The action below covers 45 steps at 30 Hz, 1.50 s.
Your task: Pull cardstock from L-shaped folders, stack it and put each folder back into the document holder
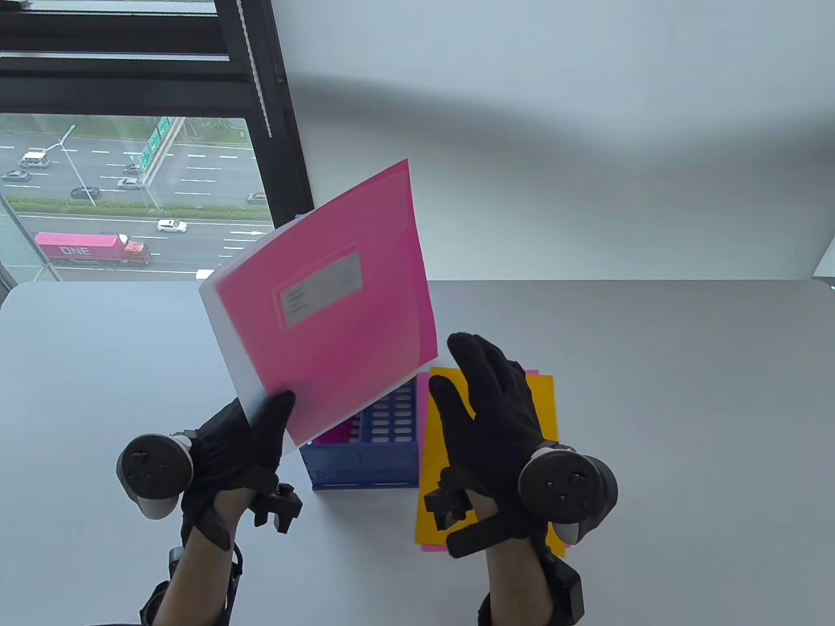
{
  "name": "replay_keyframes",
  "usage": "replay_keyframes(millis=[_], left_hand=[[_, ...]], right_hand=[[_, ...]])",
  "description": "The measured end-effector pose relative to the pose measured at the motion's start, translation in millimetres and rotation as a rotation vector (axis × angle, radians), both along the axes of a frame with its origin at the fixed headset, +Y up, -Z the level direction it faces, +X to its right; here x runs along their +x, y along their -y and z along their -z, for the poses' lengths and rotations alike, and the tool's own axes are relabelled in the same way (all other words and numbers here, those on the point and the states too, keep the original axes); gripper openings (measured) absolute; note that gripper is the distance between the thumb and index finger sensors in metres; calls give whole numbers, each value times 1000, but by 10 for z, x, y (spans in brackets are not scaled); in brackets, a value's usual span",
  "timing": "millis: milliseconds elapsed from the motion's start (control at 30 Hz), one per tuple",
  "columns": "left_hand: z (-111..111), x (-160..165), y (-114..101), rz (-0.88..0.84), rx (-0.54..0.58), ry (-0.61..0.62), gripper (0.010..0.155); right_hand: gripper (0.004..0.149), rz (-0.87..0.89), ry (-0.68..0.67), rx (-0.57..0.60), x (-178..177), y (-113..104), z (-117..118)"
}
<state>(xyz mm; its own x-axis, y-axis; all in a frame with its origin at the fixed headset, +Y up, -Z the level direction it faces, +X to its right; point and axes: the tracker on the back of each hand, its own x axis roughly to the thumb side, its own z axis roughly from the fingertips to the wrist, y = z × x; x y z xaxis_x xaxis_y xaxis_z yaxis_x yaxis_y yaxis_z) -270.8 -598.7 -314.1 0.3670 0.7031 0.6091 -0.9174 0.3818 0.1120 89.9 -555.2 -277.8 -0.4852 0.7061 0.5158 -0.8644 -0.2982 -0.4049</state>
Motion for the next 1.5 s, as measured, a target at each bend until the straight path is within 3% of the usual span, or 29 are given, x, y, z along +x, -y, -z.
replay_keyframes(millis=[400,667,833,900,1167,1500], left_hand=[[179,-195,95,-59,-188,280,44],[322,-118,247,-59,-263,480,45],[355,-29,299,-61,-291,541,45],[355,13,299,-56,-286,562,45],[351,72,318,-78,-287,552,45],[347,76,323,-111,-281,527,46]], right_hand=[[61,72,46,-80,334,139,168],[63,177,-201,-240,267,353,449],[46,207,-282,-232,258,385,506],[42,212,-262,-194,260,374,498],[46,130,-157,-150,188,334,446],[58,-157,164,6,-115,266,299]])
